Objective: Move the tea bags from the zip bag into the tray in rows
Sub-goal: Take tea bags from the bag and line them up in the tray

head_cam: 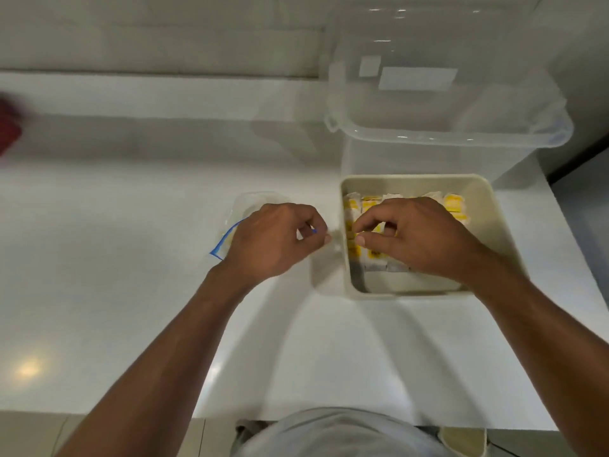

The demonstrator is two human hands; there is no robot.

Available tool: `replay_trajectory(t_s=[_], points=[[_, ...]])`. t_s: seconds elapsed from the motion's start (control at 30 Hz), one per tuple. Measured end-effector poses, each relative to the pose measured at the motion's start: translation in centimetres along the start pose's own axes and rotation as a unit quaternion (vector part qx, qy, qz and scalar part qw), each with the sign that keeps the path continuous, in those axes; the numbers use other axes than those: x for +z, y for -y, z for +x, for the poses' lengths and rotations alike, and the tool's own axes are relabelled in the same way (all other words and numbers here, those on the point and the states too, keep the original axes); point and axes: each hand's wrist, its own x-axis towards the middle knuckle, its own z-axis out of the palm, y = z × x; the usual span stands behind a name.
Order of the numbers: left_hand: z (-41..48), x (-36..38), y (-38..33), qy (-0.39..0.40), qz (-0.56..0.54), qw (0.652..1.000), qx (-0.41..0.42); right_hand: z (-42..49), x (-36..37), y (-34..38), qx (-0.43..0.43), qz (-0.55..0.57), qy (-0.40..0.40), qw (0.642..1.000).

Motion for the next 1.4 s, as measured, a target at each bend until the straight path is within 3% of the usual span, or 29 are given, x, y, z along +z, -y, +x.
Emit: replay_trajectory(t_s=[0.33,0.57,0.77,0.93,1.07,1.23,1.4], points=[[-1.7,-1.2,6.2,0.024,-0.003,0.999,-0.038,3.0,4.1,5.4,-0.008,-0.018,0.002,1.0],[-1.4,-1.8,8.5,0.038,0.074,0.995,-0.051,3.9,7.8,7.6,0.037,-0.072,0.036,0.996],[-0.5,-2.0,10.3,0.026,0.08,0.994,-0.063,5.1,11.3,8.8,0.013,-0.102,0.042,0.994],[-0.4,-1.7,11.4,0.022,0.117,0.99,-0.073,5.3,12.3,9.3,0.066,-0.135,0.108,0.983],[-0.5,-1.6,11.4,0.032,0.12,0.991,-0.058,6.4,11.9,9.6,0.086,-0.131,0.068,0.985],[-0.7,-1.1,10.7,0.046,0.188,0.98,-0.045,8.0,12.6,9.8,0.105,-0.102,0.091,0.985],[-0.7,-1.3,10.9,0.024,0.076,0.995,-0.065,8.1,12.6,9.8,0.132,-0.061,0.082,0.986]])
